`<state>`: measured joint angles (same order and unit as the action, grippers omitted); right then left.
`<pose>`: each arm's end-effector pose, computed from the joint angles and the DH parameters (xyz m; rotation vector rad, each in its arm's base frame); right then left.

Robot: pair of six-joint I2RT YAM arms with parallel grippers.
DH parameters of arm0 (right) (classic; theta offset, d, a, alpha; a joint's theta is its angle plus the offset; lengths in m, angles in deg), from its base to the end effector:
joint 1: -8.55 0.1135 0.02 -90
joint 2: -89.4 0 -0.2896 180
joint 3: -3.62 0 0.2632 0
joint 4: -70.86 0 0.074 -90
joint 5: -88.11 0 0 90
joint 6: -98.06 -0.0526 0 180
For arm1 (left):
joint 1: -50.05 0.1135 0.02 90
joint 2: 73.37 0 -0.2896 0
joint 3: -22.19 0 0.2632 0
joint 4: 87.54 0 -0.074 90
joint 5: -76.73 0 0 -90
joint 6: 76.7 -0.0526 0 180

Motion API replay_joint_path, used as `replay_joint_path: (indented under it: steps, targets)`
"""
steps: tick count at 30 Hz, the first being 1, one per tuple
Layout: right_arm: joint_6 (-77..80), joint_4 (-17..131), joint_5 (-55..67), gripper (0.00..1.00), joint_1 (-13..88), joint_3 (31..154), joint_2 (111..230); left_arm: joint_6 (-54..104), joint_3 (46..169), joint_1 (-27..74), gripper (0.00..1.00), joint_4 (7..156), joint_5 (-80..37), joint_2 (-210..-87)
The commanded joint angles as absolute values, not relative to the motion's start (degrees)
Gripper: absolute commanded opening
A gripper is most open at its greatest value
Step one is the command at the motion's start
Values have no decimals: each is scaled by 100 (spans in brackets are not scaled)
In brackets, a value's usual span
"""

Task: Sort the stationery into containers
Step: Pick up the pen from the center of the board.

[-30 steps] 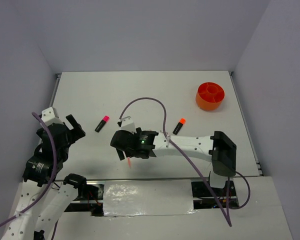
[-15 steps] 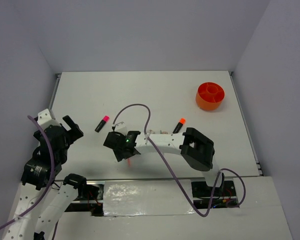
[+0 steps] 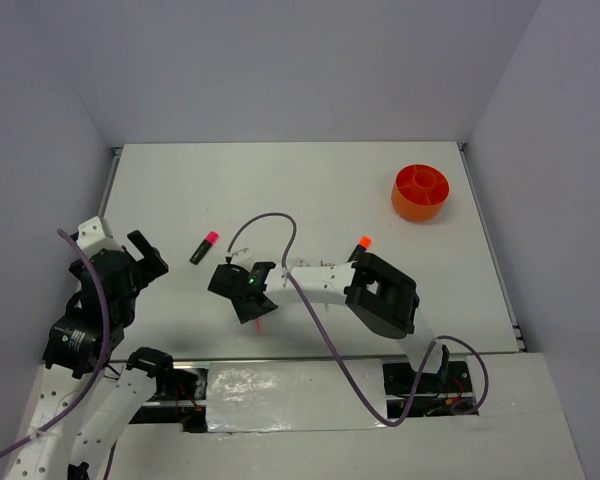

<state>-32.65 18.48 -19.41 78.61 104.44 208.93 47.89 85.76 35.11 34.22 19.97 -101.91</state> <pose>0.1691 0.4198 0.1636 -0.6175 2.6317 0.1338 0.0940 0.0048 0.3564 -0.6820 1.7806 -0.0096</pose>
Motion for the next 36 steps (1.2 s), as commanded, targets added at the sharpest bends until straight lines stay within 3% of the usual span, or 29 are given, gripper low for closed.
replay_joint_path:
  steps: [1,9,16,20,24,27,36]
  targets:
    - [-3246,2121,-1920,55,7754,10451,20867,4705,8740,3502,99,3604,1961,-10202]
    - [-3263,2139,-1718,52,7754,10346,20990,4705,8722,3502,99,3604,1961,-10176]
    - [-3387,1911,-1832,31,7807,10346,21052,4722,8722,3502,99,3613,1978,-10150]
    - [-3430,1778,-1991,25,7859,10328,20999,4722,8722,3510,99,3604,1978,-10115]
    - [-3483,1778,-1965,5,7912,10249,20920,4722,8713,3510,99,3604,1987,-10080]
    - [-3536,1769,-1982,0,7939,10232,20867,4714,8705,3493,99,3622,1969,-10044]
    - [-3598,1506,-2359,0,8246,10285,19849,4669,8783,3502,99,3684,1609,-10202]
